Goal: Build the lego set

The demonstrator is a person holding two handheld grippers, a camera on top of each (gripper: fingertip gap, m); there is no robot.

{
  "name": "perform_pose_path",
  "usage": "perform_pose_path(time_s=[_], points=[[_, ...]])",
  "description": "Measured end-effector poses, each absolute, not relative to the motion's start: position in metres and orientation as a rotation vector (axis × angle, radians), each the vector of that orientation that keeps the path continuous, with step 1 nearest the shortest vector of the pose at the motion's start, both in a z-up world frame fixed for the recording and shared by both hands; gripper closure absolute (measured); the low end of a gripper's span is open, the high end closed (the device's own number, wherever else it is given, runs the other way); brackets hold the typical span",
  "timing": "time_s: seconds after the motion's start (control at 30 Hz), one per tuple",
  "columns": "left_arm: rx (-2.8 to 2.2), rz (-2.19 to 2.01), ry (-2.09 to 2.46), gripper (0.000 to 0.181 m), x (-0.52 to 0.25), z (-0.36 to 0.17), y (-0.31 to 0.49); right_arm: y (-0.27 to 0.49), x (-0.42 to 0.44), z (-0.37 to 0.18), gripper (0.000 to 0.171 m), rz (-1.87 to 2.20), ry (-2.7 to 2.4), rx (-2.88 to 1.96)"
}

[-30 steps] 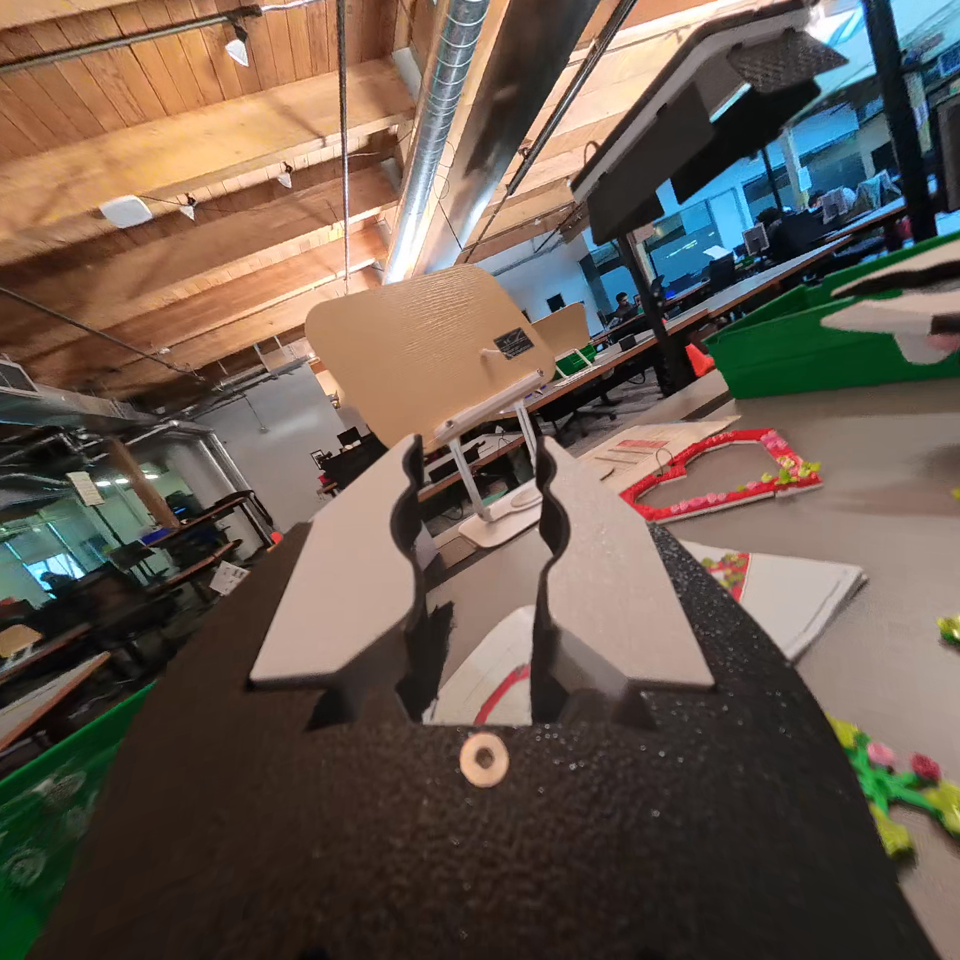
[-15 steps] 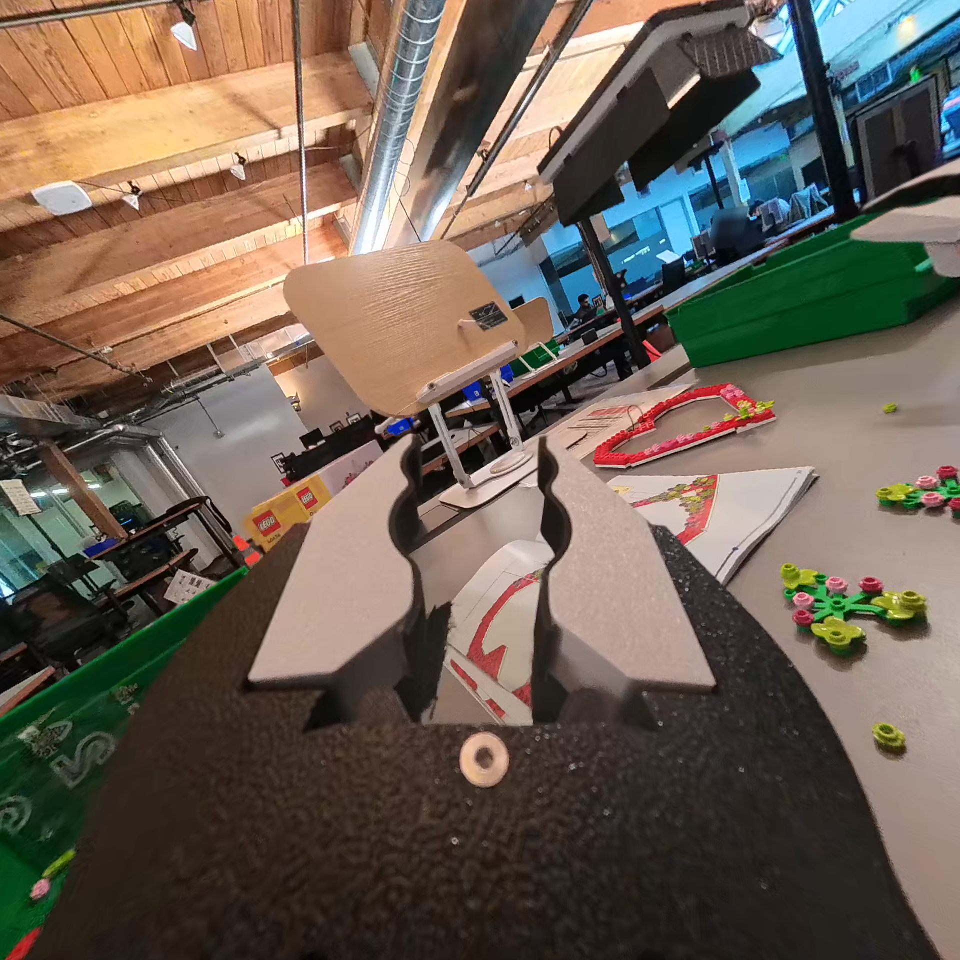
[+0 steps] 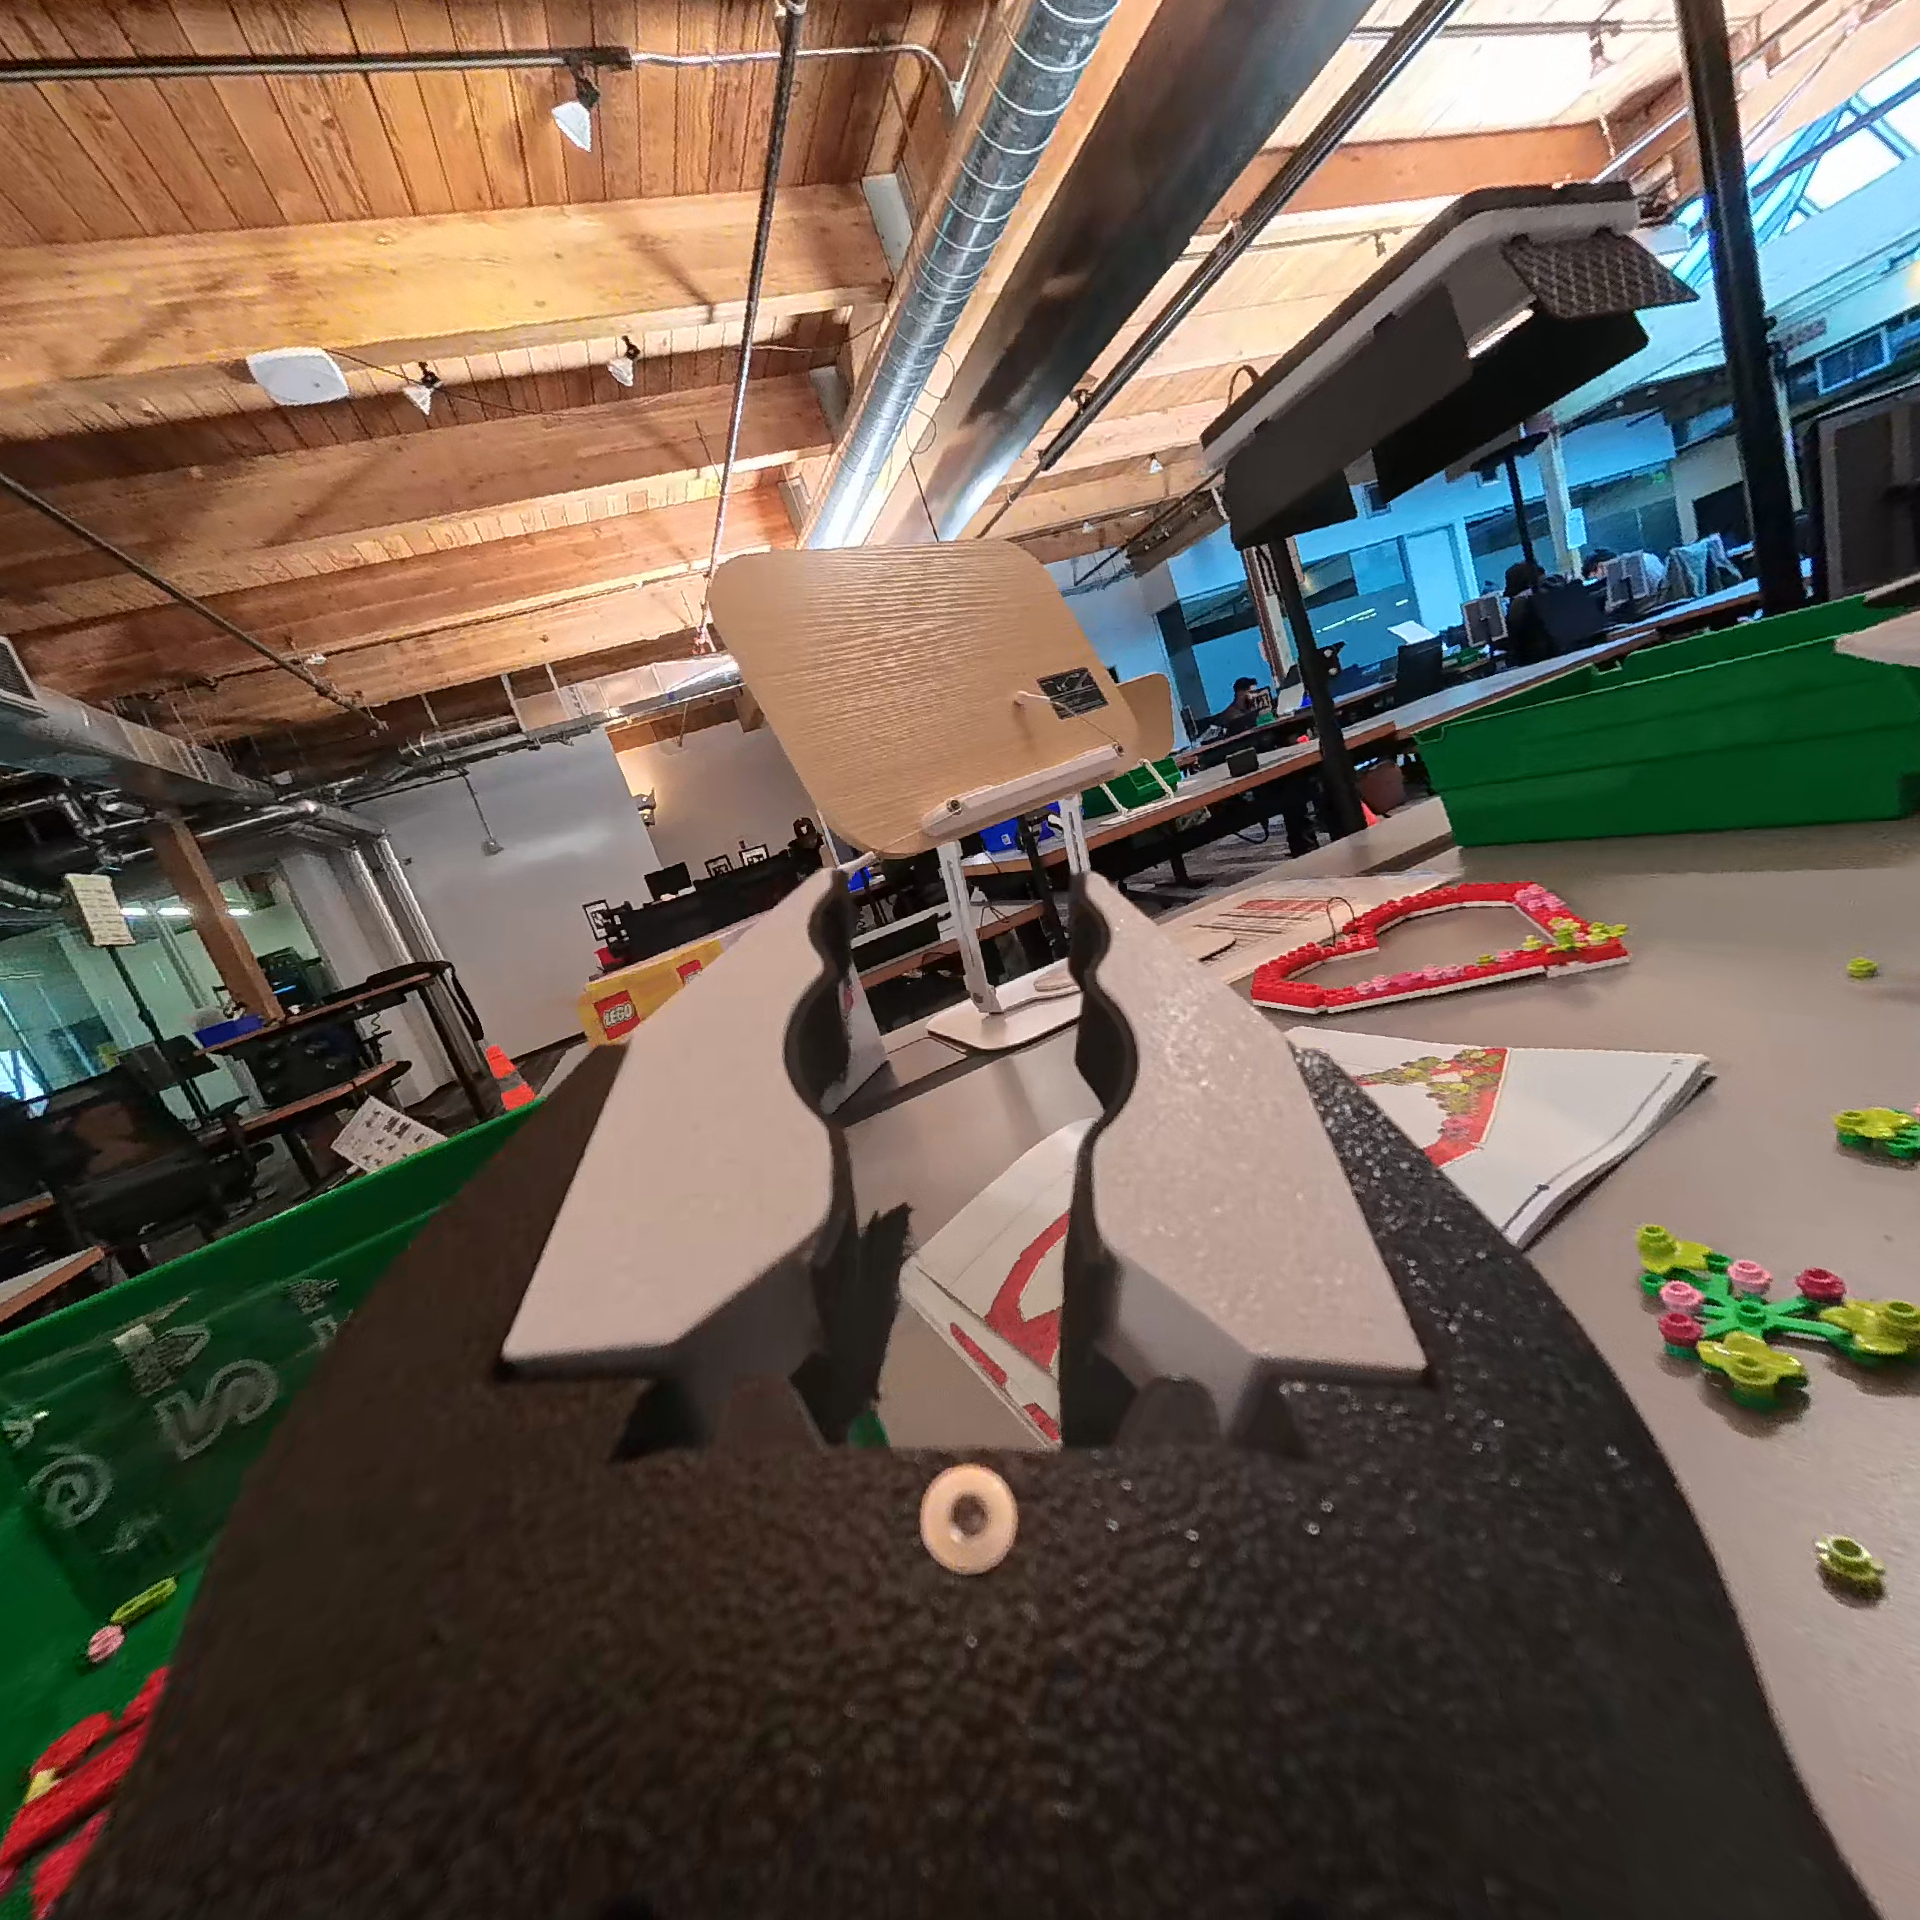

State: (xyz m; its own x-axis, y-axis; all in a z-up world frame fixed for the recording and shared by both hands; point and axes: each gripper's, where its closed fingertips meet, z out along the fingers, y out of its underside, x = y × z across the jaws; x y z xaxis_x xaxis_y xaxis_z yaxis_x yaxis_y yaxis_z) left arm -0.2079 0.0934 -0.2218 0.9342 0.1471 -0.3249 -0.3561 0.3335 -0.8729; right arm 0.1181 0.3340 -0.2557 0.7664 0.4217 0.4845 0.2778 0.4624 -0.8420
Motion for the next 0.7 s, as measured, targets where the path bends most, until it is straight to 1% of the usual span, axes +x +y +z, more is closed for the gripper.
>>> perform_pose_path(time_s=[0.23, 0.37, 0.57, 0.63, 0.7], points=[[-1.165, 0.328, 0.204, 0.142, -0.207, -0.218, 0.089, 0.334, 0.111, -0.257, 0.154, 0.087, -0.767, -1.101], [-1.179, 0.318, 0.209, 0.141, -0.208, -0.223, 0.094, 0.333, 0.104, -0.254, 0.153, 0.148, -0.757, -1.088], [-1.156, 0.094, 0.086, 0.136, -0.200, -0.225, 0.122, 0.344, 0.085, -0.245, 0.158, 0.152, -0.750, -1.008], [-1.136, 0.098, 0.094, 0.137, -0.198, -0.223, 0.128, 0.352, 0.079, -0.242, 0.157, 0.165, -0.736, -1.000], [-1.117, 0.102, 0.084, 0.139, -0.197, -0.220, 0.134, 0.360, 0.073, -0.239, 0.152, 0.177, -0.720, -0.991]])
